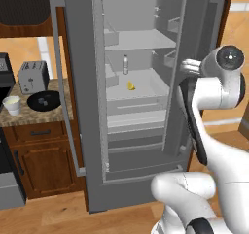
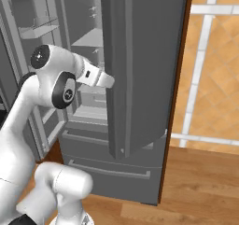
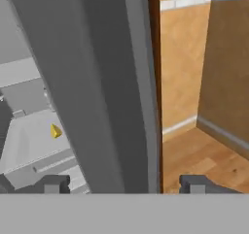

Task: Grab a lemon wedge from the fridge and one ice cube from the ice bowl, and put them in the glass of lemonade.

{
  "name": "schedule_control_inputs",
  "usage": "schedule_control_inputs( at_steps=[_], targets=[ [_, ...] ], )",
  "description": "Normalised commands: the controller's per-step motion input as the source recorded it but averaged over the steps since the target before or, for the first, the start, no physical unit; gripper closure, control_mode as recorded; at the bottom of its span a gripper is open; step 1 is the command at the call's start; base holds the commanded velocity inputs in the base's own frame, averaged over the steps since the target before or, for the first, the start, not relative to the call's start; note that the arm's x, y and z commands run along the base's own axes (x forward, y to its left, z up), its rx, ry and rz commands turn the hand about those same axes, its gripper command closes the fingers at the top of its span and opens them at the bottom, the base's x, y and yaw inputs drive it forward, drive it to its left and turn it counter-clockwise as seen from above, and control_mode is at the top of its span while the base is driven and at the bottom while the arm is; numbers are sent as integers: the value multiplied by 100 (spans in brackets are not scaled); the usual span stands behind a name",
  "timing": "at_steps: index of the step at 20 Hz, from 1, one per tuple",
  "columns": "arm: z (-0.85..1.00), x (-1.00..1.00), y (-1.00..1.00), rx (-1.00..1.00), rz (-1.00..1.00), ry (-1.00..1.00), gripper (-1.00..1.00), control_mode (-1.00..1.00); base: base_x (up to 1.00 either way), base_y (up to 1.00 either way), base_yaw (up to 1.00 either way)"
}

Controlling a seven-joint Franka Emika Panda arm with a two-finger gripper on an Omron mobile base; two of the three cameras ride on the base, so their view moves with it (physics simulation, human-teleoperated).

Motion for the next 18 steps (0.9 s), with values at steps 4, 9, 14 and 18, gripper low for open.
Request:
schedule_control_inputs(
  at_steps=[4,9,14,18],
  targets=[
    [6,-33,100,-12,-17,-15,-100,-100,0,0,0],
    [5,41,100,-11,-54,-4,-100,-100,0,0,0],
    [0,81,19,-3,-32,1,-100,-100,0,0,0],
    [0,58,-79,6,4,6,-100,-100,0,0,0]
  ],
)
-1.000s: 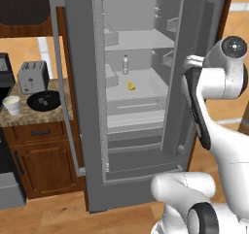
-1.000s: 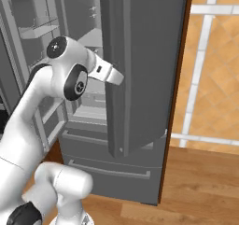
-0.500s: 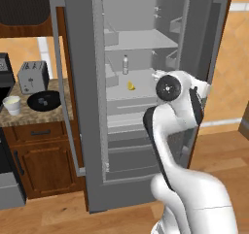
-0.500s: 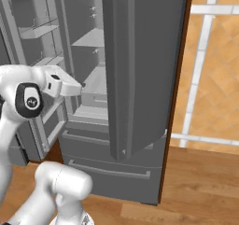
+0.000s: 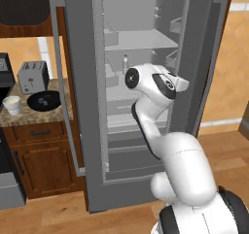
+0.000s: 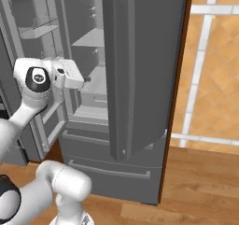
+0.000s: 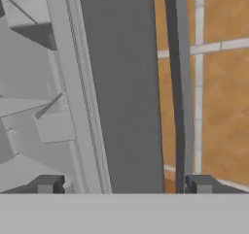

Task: Grab a lemon wedge from the fridge and one ice cube from the ice bowl, and put them in the glass of lemonade.

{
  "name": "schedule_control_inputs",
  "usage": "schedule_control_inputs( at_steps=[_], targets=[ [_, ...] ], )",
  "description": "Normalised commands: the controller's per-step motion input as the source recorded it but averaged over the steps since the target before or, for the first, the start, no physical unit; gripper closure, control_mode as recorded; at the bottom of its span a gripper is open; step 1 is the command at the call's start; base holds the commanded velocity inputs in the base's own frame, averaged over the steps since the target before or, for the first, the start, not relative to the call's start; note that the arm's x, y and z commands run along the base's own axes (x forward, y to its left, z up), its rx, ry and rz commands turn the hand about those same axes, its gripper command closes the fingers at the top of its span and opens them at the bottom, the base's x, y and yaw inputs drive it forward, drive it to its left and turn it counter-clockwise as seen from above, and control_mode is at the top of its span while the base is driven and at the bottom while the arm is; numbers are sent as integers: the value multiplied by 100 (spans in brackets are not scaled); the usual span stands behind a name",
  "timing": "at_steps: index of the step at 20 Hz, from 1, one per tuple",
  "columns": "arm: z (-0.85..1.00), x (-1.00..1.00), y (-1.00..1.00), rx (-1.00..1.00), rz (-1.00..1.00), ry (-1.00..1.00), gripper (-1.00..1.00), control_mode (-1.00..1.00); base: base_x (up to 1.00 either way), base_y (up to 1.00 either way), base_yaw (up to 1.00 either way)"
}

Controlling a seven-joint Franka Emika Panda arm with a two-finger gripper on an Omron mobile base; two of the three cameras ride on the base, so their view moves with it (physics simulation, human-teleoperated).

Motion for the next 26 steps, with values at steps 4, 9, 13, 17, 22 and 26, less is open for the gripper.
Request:
schedule_control_inputs(
  at_steps=[4,9,13,17,22,26],
  targets=[
    [-4,97,-34,0,0,6,-100,-100,0,0,0],
    [-12,82,-35,-1,-6,10,-100,-100,0,0,0],
    [-18,8,-91,-3,-26,24,-100,-100,0,0,0],
    [-23,0,-99,-9,-31,23,-100,-100,0,0,0],
    [-29,-36,-100,-5,-34,14,-100,-100,0,0,0],
    [-40,-60,-100,-4,-25,6,-100,-100,0,0,0]
  ],
)
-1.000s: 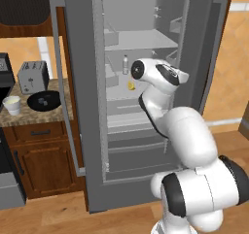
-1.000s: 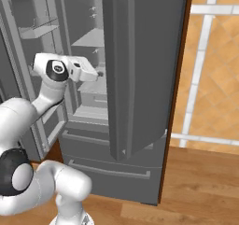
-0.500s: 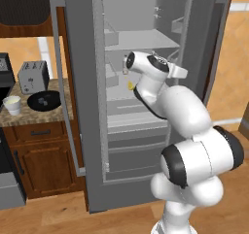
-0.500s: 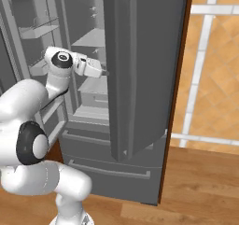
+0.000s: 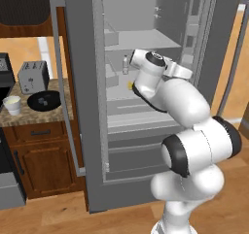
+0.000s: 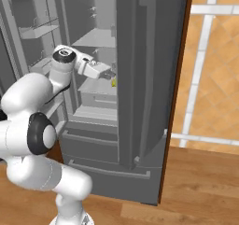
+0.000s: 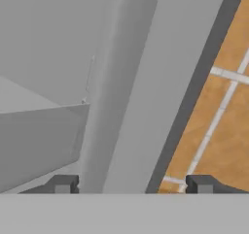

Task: Grab a lemon wedge from the fridge and one ice cube from the ice bowl, and put them in the glass of lemonade.

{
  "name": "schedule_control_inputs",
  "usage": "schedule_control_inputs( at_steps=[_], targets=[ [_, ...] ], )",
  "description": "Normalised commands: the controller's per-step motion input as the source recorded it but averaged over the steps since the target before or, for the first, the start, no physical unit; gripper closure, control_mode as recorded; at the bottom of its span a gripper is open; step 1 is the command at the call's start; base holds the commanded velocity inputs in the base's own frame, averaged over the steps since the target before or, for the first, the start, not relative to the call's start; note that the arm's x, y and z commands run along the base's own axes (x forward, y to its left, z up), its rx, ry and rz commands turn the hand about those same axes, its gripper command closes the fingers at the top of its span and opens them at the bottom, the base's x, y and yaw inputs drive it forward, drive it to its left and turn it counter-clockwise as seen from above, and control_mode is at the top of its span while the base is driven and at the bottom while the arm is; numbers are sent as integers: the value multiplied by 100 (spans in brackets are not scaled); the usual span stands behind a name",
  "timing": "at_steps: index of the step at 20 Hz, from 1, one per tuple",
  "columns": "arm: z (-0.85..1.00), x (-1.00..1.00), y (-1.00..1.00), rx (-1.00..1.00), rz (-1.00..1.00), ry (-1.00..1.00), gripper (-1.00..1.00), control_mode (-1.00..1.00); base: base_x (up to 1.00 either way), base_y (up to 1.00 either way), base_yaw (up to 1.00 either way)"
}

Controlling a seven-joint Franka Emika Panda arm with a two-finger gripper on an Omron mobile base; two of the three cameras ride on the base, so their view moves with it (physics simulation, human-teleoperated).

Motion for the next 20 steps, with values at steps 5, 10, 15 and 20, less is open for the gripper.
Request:
schedule_control_inputs(
  at_steps=[5,10,15,20],
  targets=[
    [-49,-60,-100,-5,-13,0,-100,-100,0,0,0],
    [-34,-24,-100,-3,-3,-2,-100,-100,0,0,0],
    [-7,0,-60,0,9,-6,-100,-100,0,0,0],
    [-10,-62,60,-5,26,2,-100,-100,0,0,0]
  ],
)
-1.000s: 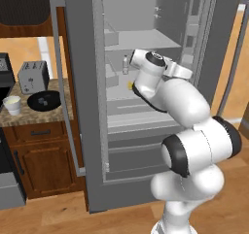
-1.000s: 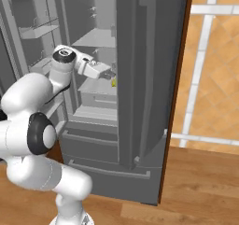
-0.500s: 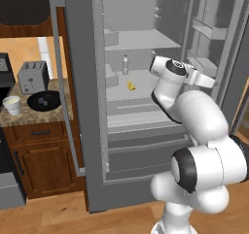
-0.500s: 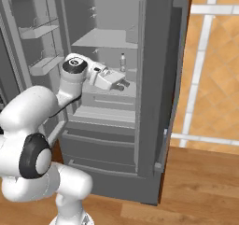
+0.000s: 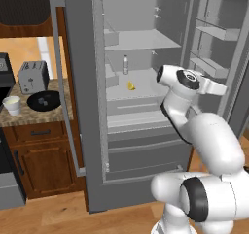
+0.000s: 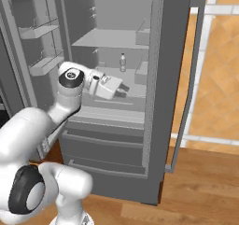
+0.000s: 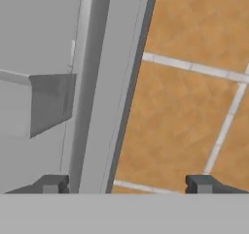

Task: Grab a lemon wedge from the fridge and one ice cube from the ice bowl, and put them in the glass of lemonade.

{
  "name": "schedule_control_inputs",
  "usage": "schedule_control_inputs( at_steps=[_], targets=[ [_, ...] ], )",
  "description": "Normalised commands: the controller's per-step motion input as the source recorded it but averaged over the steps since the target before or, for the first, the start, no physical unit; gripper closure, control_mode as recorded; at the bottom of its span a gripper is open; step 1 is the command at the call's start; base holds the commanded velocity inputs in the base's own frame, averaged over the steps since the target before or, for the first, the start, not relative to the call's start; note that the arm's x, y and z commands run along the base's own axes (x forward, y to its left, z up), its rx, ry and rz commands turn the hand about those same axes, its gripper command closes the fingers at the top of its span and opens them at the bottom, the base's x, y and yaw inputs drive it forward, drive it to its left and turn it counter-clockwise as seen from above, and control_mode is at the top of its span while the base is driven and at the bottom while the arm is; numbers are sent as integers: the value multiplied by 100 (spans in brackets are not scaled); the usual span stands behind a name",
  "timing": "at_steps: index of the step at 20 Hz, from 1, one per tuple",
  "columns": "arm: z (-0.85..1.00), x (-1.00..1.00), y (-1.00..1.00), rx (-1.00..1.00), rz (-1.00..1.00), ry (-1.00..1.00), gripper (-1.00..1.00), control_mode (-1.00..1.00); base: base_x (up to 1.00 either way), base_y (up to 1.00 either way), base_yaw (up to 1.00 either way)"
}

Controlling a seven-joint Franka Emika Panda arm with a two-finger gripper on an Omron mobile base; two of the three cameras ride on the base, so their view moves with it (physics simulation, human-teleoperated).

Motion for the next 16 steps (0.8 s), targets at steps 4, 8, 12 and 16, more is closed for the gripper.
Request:
schedule_control_inputs(
  at_steps=[4,8,12,16],
  targets=[
    [-4,-49,100,-7,58,5,-100,-100,0,0,0],
    [-6,-7,90,10,59,38,-100,-100,0,0,0],
    [-15,0,68,24,59,64,-100,-100,0,0,0],
    [-8,3,33,42,47,73,-100,-100,0,0,0]
  ],
)
